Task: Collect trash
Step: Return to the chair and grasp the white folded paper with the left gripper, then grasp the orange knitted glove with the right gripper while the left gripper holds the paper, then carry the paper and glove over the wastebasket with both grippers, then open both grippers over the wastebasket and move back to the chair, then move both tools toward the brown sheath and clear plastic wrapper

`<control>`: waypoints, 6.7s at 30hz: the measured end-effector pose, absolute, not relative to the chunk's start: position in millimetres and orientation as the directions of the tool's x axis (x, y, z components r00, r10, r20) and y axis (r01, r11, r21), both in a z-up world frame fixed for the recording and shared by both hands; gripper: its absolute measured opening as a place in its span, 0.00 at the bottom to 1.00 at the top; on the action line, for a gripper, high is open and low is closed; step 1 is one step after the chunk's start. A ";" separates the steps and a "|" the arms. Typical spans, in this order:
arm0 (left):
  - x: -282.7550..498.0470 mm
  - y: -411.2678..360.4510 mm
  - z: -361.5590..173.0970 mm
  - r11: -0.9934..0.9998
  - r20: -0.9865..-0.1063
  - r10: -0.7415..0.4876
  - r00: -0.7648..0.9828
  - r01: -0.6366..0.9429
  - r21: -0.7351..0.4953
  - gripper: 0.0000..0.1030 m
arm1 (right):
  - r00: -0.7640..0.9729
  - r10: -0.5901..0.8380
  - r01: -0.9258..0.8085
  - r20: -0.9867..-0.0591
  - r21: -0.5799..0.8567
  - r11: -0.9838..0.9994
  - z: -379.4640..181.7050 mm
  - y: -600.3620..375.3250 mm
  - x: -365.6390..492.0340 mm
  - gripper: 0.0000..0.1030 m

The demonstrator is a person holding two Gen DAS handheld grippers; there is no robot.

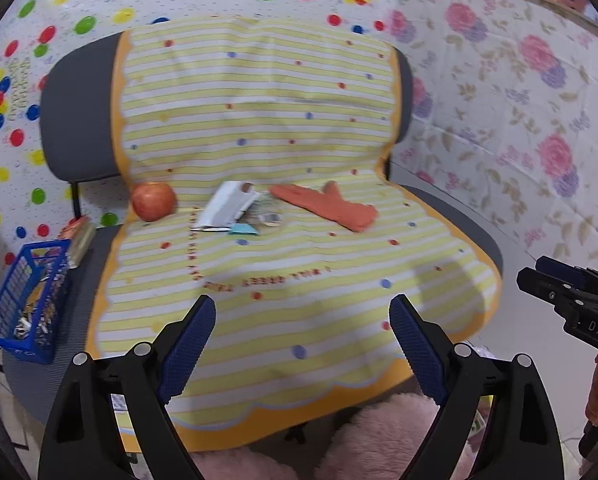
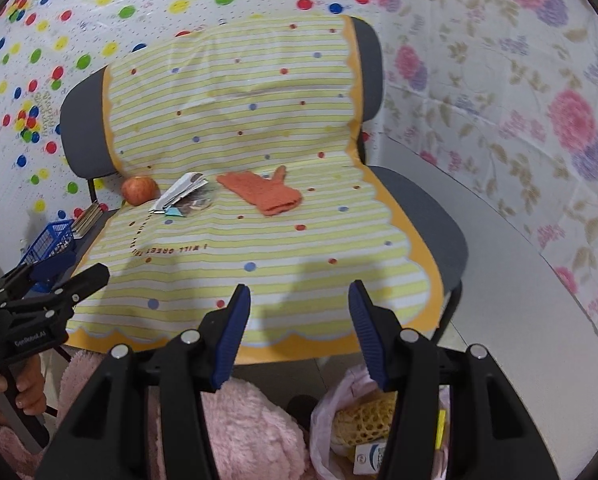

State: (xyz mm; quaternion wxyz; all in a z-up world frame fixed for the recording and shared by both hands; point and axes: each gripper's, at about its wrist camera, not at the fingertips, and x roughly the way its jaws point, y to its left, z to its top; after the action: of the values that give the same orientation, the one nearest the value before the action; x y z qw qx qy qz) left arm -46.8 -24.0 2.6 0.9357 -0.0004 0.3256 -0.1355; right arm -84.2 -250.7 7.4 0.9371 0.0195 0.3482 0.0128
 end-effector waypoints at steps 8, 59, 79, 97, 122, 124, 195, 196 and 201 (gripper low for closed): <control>-13.0 16.2 6.9 0.985 -0.618 -0.166 0.768 0.154 -0.073 0.86 | 0.744 0.083 -0.089 -0.663 0.024 0.996 4.2 -224.2 -29.5 0.49; 154.6 37.2 -7.8 0.975 -0.645 -0.214 0.733 0.203 -0.093 0.18 | 0.715 0.112 -0.093 -0.690 0.064 0.994 -31.1 -233.0 132.0 0.42; 128.1 3.3 -34.3 0.978 -0.680 -0.195 0.707 0.193 -0.080 0.18 | 0.577 0.133 -0.138 -0.806 0.064 0.988 -97.9 -233.9 214.0 0.48; 44.3 1.5 25.3 0.963 -0.595 -0.268 0.758 0.229 -0.142 0.18 | 0.810 0.163 -0.126 -0.563 0.105 0.986 44.5 -237.7 54.7 0.23; -77.0 -115.4 -0.9 0.829 -0.611 -0.490 0.622 0.550 -0.105 0.18 | 0.788 0.006 0.059 -0.616 0.084 0.995 22.6 -285.8 -112.1 0.24; -83.2 -128.7 -2.9 0.805 -0.613 -0.519 0.595 0.582 -0.116 0.18 | 0.782 -0.020 0.088 -0.623 0.079 0.993 20.3 -293.8 -123.2 0.25; -57.4 -69.1 -7.4 0.916 -0.660 -0.355 0.662 0.387 -0.104 0.68 | 0.751 0.027 0.048 -0.659 0.095 0.994 6.2 -278.7 -115.9 0.44; -53.4 -61.6 -8.5 0.925 -0.661 -0.336 0.671 0.366 -0.099 0.68 | 0.749 0.033 0.040 -0.662 0.096 0.995 4.7 -276.1 -110.8 0.44; -31.6 -29.3 -10.5 0.956 -0.662 -0.265 0.701 0.279 -0.087 0.68 | 0.727 0.072 -0.008 -0.683 0.098 0.995 -5.7 -255.2 -75.5 0.44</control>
State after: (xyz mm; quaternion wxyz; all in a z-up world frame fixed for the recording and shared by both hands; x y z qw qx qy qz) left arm -31.6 -29.3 -10.5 0.9222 0.0101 0.3573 -0.1475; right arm -75.5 -255.2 -5.7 0.9282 0.0440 0.3687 0.0216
